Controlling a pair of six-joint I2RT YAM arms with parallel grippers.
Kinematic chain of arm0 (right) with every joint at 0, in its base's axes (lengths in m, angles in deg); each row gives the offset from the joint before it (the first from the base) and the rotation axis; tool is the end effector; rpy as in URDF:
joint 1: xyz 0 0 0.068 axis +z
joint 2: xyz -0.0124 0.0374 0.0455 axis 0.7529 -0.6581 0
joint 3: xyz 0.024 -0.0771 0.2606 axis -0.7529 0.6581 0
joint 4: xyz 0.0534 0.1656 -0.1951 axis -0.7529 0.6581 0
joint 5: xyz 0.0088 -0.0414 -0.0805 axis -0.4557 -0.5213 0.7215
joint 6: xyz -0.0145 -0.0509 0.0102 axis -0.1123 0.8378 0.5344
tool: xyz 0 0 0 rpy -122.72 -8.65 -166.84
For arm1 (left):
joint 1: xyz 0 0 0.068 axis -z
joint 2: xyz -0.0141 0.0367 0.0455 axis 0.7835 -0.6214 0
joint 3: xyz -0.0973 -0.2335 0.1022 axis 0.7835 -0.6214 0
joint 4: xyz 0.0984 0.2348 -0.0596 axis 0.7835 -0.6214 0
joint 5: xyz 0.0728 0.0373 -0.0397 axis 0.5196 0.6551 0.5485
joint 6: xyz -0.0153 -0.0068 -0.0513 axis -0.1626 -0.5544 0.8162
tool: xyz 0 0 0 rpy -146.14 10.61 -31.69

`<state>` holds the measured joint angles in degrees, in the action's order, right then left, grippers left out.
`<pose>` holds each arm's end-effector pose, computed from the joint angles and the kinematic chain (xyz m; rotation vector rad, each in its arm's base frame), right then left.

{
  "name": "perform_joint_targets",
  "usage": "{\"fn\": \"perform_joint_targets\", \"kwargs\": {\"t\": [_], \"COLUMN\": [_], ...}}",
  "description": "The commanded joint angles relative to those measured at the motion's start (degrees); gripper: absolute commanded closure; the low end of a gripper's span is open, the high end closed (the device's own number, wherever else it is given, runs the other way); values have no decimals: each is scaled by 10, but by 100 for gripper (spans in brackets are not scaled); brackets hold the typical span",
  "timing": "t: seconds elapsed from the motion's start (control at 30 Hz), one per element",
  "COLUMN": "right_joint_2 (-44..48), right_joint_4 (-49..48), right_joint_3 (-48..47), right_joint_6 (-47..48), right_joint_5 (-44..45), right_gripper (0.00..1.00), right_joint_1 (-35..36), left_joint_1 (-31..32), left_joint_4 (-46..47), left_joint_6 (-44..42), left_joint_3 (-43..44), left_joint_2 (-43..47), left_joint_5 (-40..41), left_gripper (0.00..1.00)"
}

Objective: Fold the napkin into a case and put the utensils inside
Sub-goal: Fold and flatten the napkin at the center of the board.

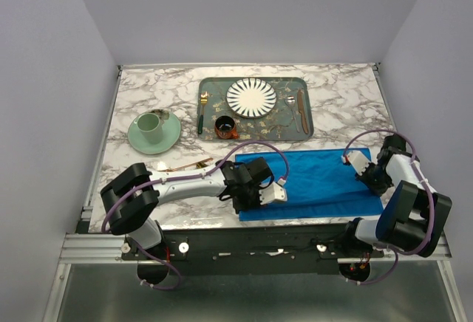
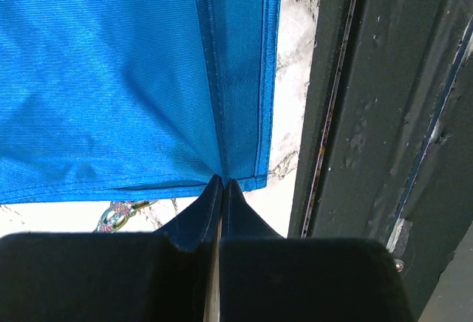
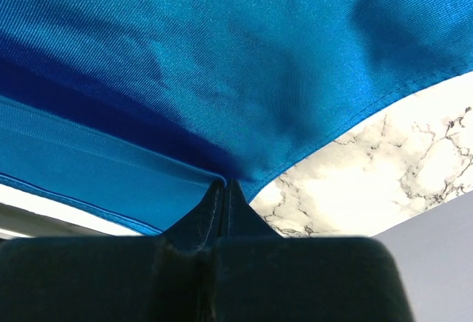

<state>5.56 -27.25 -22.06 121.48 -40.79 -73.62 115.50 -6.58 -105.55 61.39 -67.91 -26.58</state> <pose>0.1832 -0.0836 0.1617 -1.2396 2.7551 -0.1505 0.1229 -0.2708 0.1885 1.8897 2.1644 -0.5312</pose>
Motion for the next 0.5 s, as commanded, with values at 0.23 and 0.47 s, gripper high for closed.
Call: {"fn": "perform_joint_targets", "kwargs": {"t": [0.23, 0.47], "right_joint_2": [50, 43], "right_joint_4": [37, 45], "right_joint_3": [-14, -11], "right_joint_6": [34, 36], "right_joint_5": [16, 17], "right_gripper": [98, 63], "right_joint_1": [-6, -5], "left_joint_1": [3, 5], "left_joint_4": [-37, -51], "left_joint_6": [3, -9], "left_joint_3": [-4, 7], "left_joint_2": [24, 31], "left_joint_5": [-11, -52], "left_gripper": [100, 73]}}
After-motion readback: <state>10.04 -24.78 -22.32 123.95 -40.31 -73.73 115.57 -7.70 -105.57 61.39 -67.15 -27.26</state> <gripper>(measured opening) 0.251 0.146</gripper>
